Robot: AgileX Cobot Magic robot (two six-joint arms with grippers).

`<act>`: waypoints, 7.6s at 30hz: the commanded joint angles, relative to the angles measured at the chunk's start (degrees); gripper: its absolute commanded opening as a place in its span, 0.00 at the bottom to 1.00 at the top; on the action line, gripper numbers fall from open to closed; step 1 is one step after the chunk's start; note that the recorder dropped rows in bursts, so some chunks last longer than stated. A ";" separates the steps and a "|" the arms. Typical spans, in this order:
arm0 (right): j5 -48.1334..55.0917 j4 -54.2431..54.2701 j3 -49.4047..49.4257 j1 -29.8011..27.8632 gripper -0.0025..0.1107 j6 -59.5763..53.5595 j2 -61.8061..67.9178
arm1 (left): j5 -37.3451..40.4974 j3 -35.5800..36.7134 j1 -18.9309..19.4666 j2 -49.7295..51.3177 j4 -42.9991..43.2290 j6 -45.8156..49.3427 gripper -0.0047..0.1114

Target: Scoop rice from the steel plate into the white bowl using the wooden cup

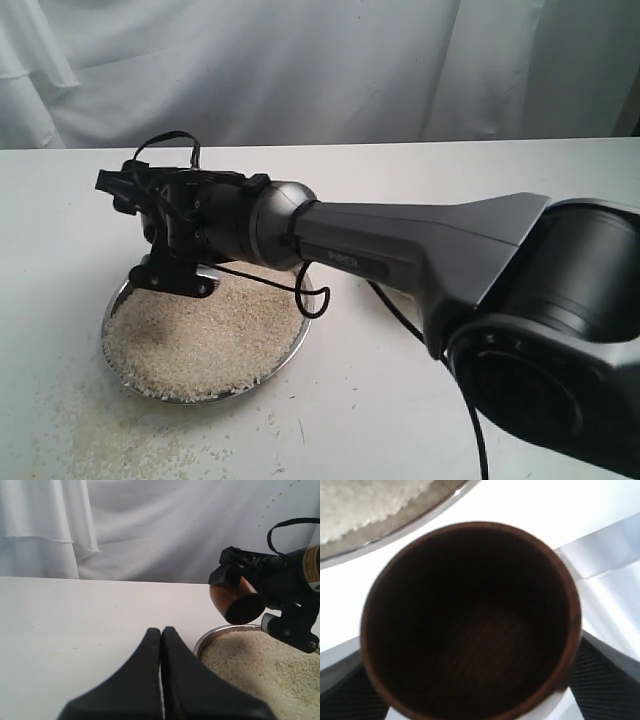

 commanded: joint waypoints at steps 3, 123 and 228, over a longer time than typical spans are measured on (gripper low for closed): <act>-2.61 3.27 -0.68 1.48 0.02 0.36 2.43 | -0.33 0.28 -0.21 -0.24 -0.02 0.06 0.04; 44.93 7.83 13.13 -18.95 0.02 9.25 -15.31 | -0.33 0.28 -0.21 -0.24 -0.02 0.06 0.04; 12.45 -9.11 18.05 3.11 0.02 -1.36 -5.82 | -0.33 0.28 -0.21 -0.24 -0.02 0.06 0.04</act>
